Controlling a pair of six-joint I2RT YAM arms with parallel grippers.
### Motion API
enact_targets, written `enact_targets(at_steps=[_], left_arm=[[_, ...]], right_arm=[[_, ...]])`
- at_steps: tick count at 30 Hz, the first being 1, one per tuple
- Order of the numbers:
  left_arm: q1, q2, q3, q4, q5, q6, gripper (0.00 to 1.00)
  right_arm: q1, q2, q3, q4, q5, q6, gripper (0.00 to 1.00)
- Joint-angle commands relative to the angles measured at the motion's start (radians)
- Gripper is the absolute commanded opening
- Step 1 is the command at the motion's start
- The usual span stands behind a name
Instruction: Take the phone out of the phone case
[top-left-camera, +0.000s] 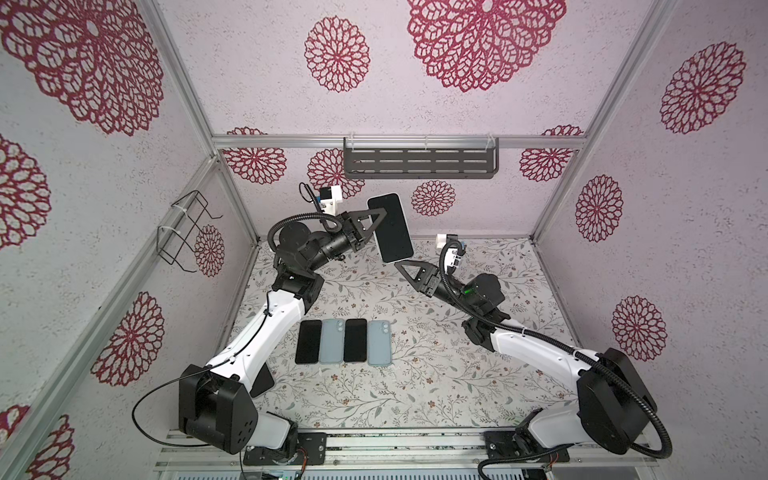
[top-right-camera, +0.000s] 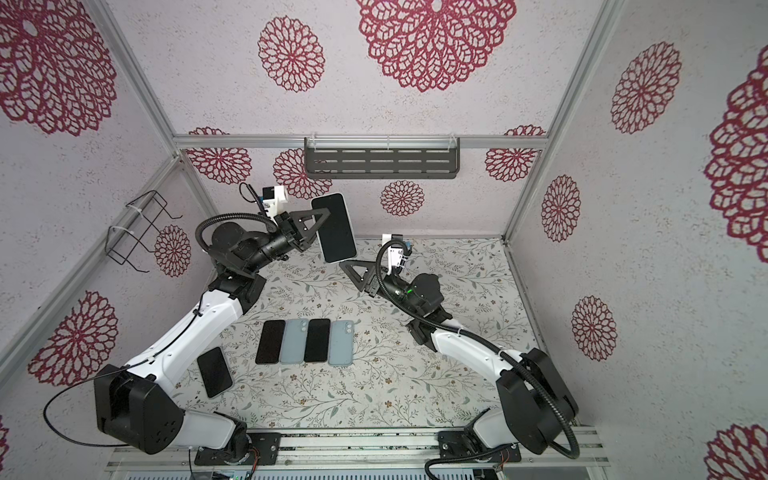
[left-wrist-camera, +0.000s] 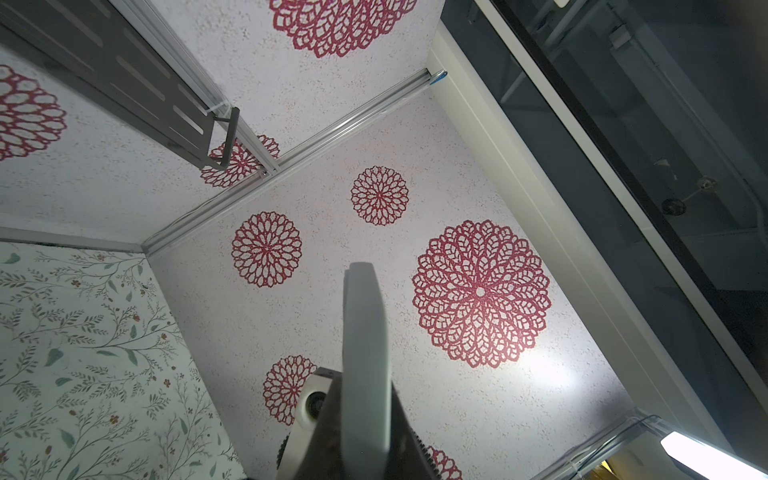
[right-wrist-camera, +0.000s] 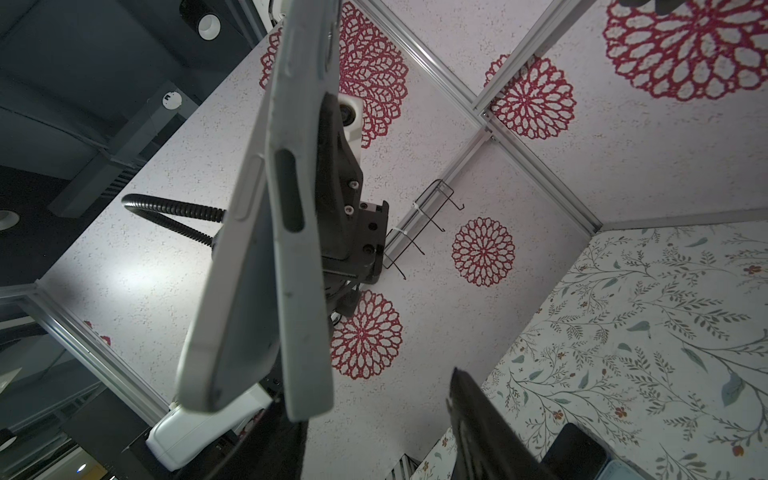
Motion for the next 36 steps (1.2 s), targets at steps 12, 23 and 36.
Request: enact_targets(at_steps=[12, 23, 36], left_arm=[[-0.071, -0.053, -0.05, -0.012, 0.161, 0.047, 0.0], [-0.076, -0.065, -0.05, -0.112, 0.195, 0.128, 0.0], [-0.075, -0.068, -0.048, -0.205, 0.189, 0.191, 0.0]], right_arm=[[-0.095, -0.001, 0.05, 0.077, 0.057, 0.082, 0.48], [-0.123, -0.007, 0.05, 0.086, 0.014, 0.101, 0.47], [-0.13, -0.03, 0.05, 0.025, -0.024, 0.08, 0.52]])
